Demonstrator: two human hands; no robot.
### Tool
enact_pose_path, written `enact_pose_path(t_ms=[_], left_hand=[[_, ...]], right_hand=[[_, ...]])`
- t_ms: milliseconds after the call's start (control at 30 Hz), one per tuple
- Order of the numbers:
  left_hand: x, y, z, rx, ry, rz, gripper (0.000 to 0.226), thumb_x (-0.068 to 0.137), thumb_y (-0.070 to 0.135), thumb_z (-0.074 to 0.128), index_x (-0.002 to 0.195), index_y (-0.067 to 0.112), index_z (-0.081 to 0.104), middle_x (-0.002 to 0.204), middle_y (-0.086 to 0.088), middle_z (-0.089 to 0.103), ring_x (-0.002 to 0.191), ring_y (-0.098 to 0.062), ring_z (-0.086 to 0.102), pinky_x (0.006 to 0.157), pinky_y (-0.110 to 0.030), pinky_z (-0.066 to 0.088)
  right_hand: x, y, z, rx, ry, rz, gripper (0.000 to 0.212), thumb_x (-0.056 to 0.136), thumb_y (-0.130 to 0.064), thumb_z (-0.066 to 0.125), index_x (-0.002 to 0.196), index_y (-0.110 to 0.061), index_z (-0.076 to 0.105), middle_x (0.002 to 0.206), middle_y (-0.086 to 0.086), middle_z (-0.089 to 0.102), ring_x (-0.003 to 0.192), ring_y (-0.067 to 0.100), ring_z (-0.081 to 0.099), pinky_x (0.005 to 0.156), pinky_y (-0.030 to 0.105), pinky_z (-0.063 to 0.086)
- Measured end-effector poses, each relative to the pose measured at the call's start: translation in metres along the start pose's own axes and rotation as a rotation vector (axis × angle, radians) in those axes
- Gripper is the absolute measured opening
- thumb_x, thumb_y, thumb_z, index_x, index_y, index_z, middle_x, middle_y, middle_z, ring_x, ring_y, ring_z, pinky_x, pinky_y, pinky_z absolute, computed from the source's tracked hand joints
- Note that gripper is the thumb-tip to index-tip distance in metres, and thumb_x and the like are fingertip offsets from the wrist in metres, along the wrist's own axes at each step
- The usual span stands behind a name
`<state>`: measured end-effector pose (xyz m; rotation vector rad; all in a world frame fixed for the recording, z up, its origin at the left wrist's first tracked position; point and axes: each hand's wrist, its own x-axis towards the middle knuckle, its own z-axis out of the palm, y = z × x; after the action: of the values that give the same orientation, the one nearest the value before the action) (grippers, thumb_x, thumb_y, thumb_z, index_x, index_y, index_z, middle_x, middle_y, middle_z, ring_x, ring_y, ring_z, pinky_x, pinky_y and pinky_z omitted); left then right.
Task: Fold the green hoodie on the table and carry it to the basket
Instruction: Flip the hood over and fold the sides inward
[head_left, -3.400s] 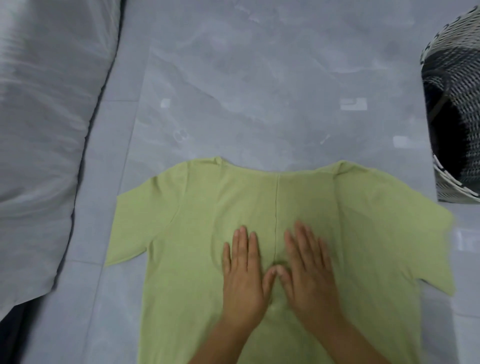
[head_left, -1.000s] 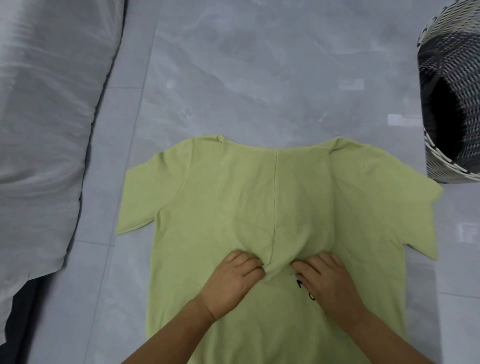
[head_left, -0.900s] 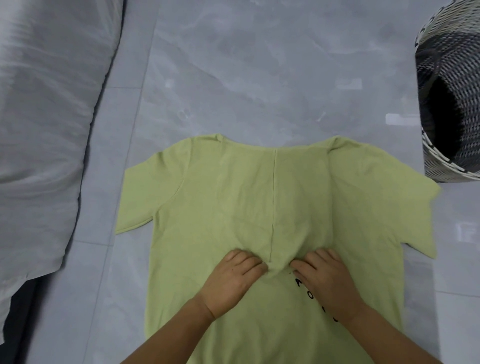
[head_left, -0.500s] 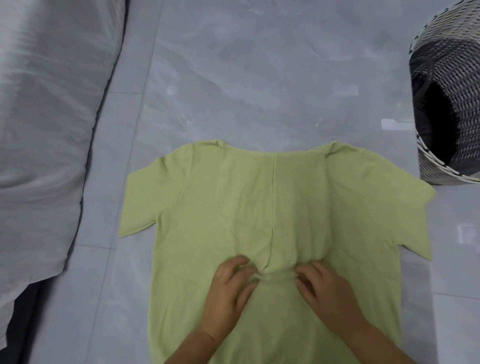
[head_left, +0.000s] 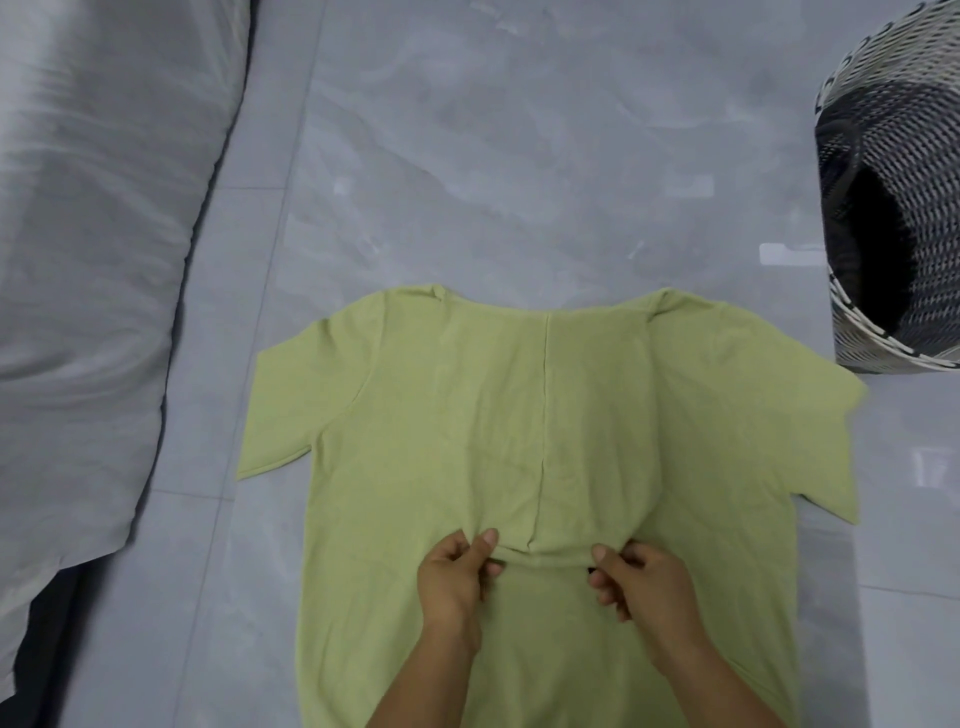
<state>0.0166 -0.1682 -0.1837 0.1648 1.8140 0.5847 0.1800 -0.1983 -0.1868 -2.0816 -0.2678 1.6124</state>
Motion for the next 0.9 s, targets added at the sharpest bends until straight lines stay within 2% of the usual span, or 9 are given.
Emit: enact_pose_path(t_ms=[133,300,367,433,500,567,633,667,900], left_hand=[[-0.007,0.007,-0.004,-0.206,-0.149,-0.151,0.029,0.082,-0.003,0.060,0.061,0.012,0.049,0.040,0.005,0.048,0.031,-0.001,0.041,0.029,-0.012,0.027],[-0.012,0.003,-0.003,-0.279,-0.189,-0.287,0.025,0.081,-0.002,0.062,0.064,0.013,0.054,0.044,0.005,0.054,0.030,-0.002,0.044,0.029,-0.009,0.030],[-0.010,0.001,-0.004,-0.347,-0.213,-0.346,0.022,0.084,-0.002,0.059,0.067,0.011,0.054,0.045,0.003,0.056,0.030,-0.002,0.045,0.028,-0.009,0.031],[-0.006,0.000,-0.007,-0.460,-0.239,-0.393,0.020,0.086,-0.003,0.054,0.071,0.011,0.053,0.047,0.000,0.058,0.031,-0.002,0.048,0.026,-0.009,0.031],[-0.005,-0.001,-0.010,-0.531,-0.253,-0.413,0.019,0.086,-0.004,0.051,0.073,0.010,0.051,0.049,-0.001,0.059,0.032,-0.003,0.051,0.026,-0.010,0.032],[-0.005,-0.001,-0.010,-0.549,-0.271,-0.407,0.018,0.085,-0.004,0.052,0.073,0.010,0.052,0.050,-0.002,0.060,0.034,-0.004,0.053,0.027,-0.010,0.035],[-0.006,0.001,-0.007,-0.513,-0.284,-0.377,0.014,0.082,0.002,0.058,0.072,0.011,0.053,0.049,0.000,0.056,0.034,-0.004,0.052,0.029,-0.012,0.038],[-0.006,0.001,-0.005,-0.495,-0.278,-0.362,0.013,0.083,0.006,0.060,0.072,0.011,0.054,0.048,0.001,0.054,0.033,-0.005,0.051,0.030,-0.012,0.040],[-0.004,0.010,-0.012,-0.445,-0.237,-0.301,0.013,0.088,0.010,0.055,0.076,0.012,0.059,0.051,0.001,0.062,0.033,-0.003,0.051,0.029,-0.009,0.036]], right_hand=[[-0.005,-0.004,0.000,0.156,-0.050,0.063,0.018,0.085,-0.005,0.059,0.068,-0.005,0.057,0.048,0.003,0.056,0.031,0.003,0.042,0.032,0.015,0.030],[-0.003,-0.005,0.001,0.584,-0.168,0.310,0.019,0.080,-0.011,0.064,0.067,-0.013,0.051,0.038,-0.005,0.046,0.026,0.001,0.032,0.027,0.009,0.023],[0.001,-0.004,-0.002,0.814,-0.276,0.419,0.029,0.056,-0.007,0.082,0.061,-0.011,0.054,0.036,-0.004,0.045,0.023,0.000,0.032,0.023,0.010,0.022],[0.003,-0.001,-0.006,0.964,-0.359,0.445,0.054,0.017,-0.003,0.093,0.055,-0.010,0.055,0.036,-0.002,0.044,0.021,0.002,0.033,0.021,0.010,0.023],[0.001,-0.001,-0.010,0.970,-0.388,0.429,0.064,0.009,-0.003,0.092,0.056,-0.011,0.051,0.038,-0.001,0.045,0.022,0.003,0.033,0.021,0.011,0.023],[0.000,-0.005,-0.008,0.872,-0.365,0.434,0.050,0.033,-0.009,0.091,0.058,-0.013,0.048,0.039,0.000,0.047,0.023,0.003,0.033,0.022,0.011,0.023],[0.002,-0.008,-0.006,0.737,-0.288,0.425,0.026,0.068,-0.018,0.072,0.063,-0.016,0.047,0.038,-0.002,0.046,0.023,0.002,0.032,0.024,0.009,0.022],[0.004,-0.008,-0.005,0.689,-0.244,0.417,0.023,0.078,-0.021,0.065,0.065,-0.017,0.047,0.037,-0.003,0.045,0.023,0.002,0.031,0.025,0.009,0.022],[0.007,-0.009,-0.014,0.432,-0.137,0.283,0.025,0.087,-0.014,0.057,0.064,-0.011,0.049,0.040,-0.002,0.047,0.027,0.003,0.030,0.027,0.012,0.022]])
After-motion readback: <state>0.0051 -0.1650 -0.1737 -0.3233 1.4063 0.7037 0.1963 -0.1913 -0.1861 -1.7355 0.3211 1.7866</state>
